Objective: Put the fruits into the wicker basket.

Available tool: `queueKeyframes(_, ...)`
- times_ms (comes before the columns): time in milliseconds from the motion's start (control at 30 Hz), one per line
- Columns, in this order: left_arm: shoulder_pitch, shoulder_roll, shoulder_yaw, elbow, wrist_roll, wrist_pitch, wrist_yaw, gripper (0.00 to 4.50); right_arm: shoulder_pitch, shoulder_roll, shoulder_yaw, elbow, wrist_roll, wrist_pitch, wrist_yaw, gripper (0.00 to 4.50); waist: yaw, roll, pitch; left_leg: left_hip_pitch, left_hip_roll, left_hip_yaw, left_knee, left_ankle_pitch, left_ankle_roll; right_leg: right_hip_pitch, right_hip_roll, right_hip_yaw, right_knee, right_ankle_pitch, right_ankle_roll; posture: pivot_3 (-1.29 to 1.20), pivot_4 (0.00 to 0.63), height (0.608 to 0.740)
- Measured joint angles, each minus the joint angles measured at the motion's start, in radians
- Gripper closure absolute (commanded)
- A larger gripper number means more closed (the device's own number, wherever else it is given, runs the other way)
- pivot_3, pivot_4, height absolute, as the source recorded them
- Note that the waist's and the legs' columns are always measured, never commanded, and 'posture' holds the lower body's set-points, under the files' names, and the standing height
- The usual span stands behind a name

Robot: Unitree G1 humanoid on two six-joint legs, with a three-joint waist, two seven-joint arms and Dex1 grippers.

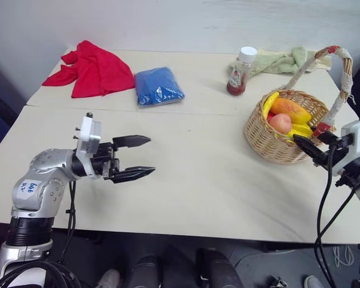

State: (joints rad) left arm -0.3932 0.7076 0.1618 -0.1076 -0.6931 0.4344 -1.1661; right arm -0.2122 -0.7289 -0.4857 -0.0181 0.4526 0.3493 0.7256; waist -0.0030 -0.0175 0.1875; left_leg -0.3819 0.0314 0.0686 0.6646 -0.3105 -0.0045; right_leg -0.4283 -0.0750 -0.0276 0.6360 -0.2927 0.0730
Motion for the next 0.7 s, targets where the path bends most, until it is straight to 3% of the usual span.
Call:
queueKeyframes(67, 0.048, 0.03, 0.026, -0.001, 0.016, -0.012, -0.002, 0.0, 0.057, -0.041, -0.042, -0.025, -0.002, -0.033, 0.031, 0.11, 0.003, 0.0, 0.0, 0.0, 0.0, 0.0, -0.001, 0.0, 0.0, 0.0, -0.001, 0.0, -0.001, 0.0, 0.0, 0.0, 0.15, 0.74)
queueKeyframes(167, 0.141, 0.05, 0.056, 0.051, 0.08, -0.098, -0.006, 0.0, 0.162, -0.097, -0.124, -0.04, -0.014, -0.133, 0.112, 0.05, 0.002, 0.0, 0.0, 0.001, 0.0, 0.0, -0.001, -0.001, 0.001, 0.001, 0.0, 0.0, -0.003, 0.0, 0.001, 0.0, 0.15, 0.74)
queueKeyframes(333, 0.274, 0.057, 0.052, 0.178, 0.253, -0.314, -0.004, 0.0, 0.25, -0.131, -0.143, -0.044, 0.005, -0.242, 0.282, 0.05, -0.006, 0.0, 0.0, 0.012, 0.002, 0.002, -0.003, -0.002, 0.002, 0.011, -0.001, 0.002, -0.007, 0.0, 0.001, 0.0, 0.15, 0.74)
queueKeyframes(500, 0.335, 0.04, 0.05, 0.229, 0.354, -0.475, 0.042, 0.0, 0.288, -0.069, 0.089, -0.097, -0.018, -0.354, 0.422, 0.05, -0.008, 0.0, 0.0, 0.015, 0.004, 0.001, -0.004, -0.005, 0.002, 0.015, -0.001, 0.001, -0.008, 0.0, 0.001, 0.0, 0.15, 0.74)
queueKeyframes(700, 0.409, -0.008, 0.054, 0.151, 0.35, -0.498, 0.087, 0.0, 0.188, 0.055, 0.297, -0.016, -0.122, -0.544, 0.437, 0.05, -0.008, -0.001, -0.001, 0.015, 0.004, 0.0, -0.004, -0.005, 0.002, 0.015, -0.003, 0.0, -0.008, 0.0, 0.001, 0.0, 0.15, 0.74)
